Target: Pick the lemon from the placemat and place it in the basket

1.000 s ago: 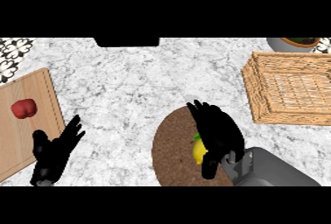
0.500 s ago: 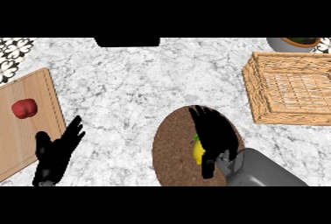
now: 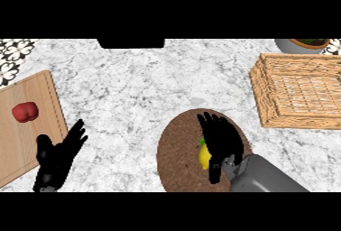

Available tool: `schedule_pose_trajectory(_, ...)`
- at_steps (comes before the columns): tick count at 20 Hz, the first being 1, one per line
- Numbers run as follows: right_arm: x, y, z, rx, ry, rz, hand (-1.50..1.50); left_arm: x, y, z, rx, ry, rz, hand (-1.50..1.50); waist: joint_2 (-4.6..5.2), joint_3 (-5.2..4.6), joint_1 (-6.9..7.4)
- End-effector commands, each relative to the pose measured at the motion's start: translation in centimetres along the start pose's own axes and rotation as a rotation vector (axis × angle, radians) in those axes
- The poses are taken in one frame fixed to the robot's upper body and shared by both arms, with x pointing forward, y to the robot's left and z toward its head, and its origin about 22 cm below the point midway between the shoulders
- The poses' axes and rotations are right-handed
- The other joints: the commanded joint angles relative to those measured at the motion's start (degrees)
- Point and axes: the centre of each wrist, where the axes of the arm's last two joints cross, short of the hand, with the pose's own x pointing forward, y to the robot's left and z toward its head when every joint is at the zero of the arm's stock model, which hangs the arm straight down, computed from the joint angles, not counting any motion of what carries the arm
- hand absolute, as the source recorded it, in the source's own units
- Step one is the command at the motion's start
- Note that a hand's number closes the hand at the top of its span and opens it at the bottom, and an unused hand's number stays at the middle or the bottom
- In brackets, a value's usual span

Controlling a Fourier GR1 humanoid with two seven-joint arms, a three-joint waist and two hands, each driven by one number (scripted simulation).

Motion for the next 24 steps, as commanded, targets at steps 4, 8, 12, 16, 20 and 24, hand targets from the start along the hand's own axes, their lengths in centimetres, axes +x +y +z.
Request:
schedule_pose_trajectory(4,1.2,0.8,-0.3,-0.002,0.028,0.016,-1.5,-2.6,-0.1,0.6,0.008,0.125,-0.02,0.0,0.5,-0.69,0.19)
schedule_pose_trajectory(8,0.1,1.5,-2.0,0.006,0.032,0.032,1.5,-2.3,-0.7,0.6,-0.003,0.128,0.003,0.0,0.58,-0.68,0.37)
schedule_pose_trajectory(12,0.1,3.1,-0.6,-0.05,-0.038,0.153,1.5,-2.8,0.9,0.1,0.011,0.126,-0.003,0.0,0.52,-0.7,0.08)
schedule_pose_trajectory(16,0.2,2.5,-1.6,-0.065,-0.025,0.191,1.5,-2.0,0.6,0.2,-0.03,0.126,0.015,0.0,0.55,-0.7,0.25)
schedule_pose_trajectory(20,1.6,4.3,-0.1,-0.083,-0.027,0.133,1.5,-2.9,0.7,1.1,0.003,0.124,-0.002,0.0,0.44,-0.69,0.11)
schedule_pose_trajectory(24,0.1,7.1,4.4,-0.109,-0.041,0.041,1.5,-2.4,1.5,0.3,0.003,0.131,0.01,0.0,0.31,-0.71,-0.99)
